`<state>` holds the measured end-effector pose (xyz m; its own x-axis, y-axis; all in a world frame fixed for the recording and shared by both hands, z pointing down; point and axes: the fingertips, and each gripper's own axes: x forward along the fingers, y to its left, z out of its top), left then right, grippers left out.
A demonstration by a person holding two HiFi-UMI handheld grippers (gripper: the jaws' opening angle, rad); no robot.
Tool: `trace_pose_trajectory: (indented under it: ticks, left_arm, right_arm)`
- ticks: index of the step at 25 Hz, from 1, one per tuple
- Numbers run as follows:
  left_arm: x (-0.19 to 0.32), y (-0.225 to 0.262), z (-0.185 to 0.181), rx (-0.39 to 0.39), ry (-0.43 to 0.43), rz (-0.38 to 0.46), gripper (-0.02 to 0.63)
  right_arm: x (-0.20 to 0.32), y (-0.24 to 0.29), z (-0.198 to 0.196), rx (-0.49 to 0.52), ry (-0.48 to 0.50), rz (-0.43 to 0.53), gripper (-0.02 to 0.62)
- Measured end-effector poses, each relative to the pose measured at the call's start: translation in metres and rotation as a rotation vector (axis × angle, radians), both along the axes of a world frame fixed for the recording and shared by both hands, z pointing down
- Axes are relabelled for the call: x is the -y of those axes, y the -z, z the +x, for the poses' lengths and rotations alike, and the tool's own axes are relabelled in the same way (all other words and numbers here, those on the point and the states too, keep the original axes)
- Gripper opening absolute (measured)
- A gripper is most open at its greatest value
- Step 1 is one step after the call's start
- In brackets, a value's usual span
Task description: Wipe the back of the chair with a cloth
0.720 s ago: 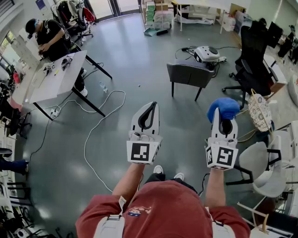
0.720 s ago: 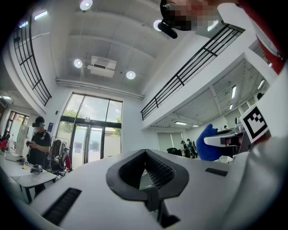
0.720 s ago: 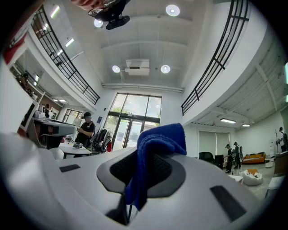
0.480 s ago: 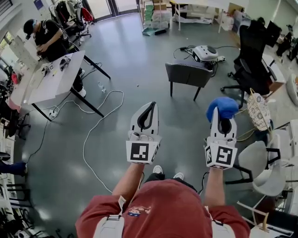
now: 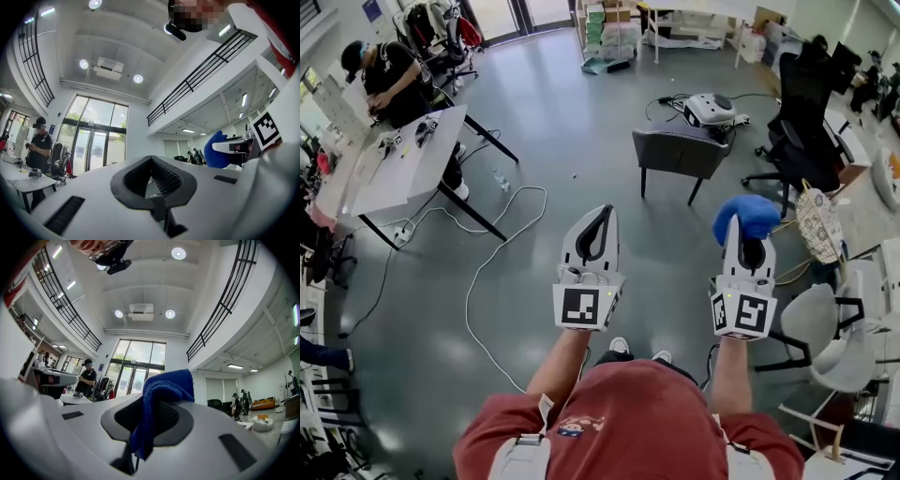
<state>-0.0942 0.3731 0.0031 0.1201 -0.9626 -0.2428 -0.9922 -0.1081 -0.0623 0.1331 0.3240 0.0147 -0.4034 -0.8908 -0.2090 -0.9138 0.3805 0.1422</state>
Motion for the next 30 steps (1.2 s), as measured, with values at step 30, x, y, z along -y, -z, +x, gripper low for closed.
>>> trace_pose_trajectory:
  ticks: [30]
  left_arm:
    - [0.182, -0.030, 0.026, -0.015, -0.054, -0.045, 0.014]
  right_arm:
    - [0.175, -0.035, 0.025, 0.022, -0.048, -0.060, 0.060]
